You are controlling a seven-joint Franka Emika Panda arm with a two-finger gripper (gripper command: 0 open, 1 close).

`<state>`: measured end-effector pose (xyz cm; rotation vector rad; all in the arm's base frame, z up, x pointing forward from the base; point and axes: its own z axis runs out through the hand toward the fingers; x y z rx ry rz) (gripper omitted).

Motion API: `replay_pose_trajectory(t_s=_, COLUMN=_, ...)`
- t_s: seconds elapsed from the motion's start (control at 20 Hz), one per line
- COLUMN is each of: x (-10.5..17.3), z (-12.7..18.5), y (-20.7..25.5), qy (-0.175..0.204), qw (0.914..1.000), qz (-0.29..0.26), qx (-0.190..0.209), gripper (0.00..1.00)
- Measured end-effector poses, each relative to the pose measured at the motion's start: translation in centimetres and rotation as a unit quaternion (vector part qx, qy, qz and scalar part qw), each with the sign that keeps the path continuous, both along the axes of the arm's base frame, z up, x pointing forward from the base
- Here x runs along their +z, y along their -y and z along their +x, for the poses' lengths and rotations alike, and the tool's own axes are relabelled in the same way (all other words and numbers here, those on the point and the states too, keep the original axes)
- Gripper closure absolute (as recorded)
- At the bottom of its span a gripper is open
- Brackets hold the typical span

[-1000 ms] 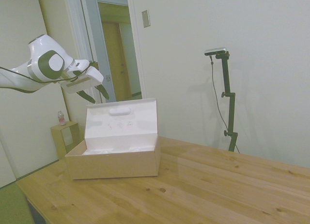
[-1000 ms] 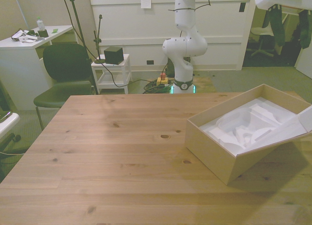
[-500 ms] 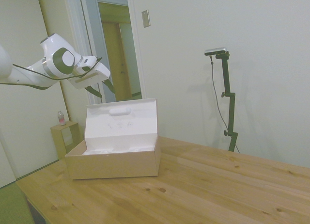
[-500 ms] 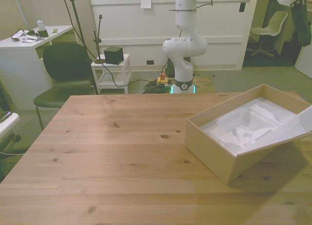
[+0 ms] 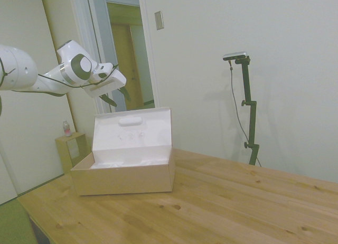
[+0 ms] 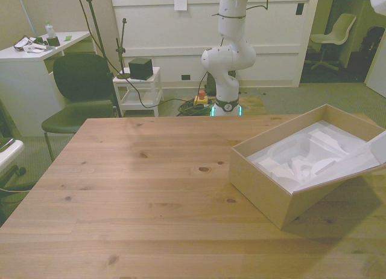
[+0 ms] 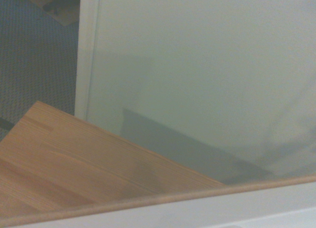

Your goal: Close the box

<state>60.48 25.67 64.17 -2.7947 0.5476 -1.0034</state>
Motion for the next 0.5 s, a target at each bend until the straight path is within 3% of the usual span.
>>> replay_pose_trajectory(t_s=0.5, x=-2.6, z=4.7, y=-2.9, qy=-0.012, qw=0.9999, qz=-0.01, qx=-0.004, gripper=0.0)
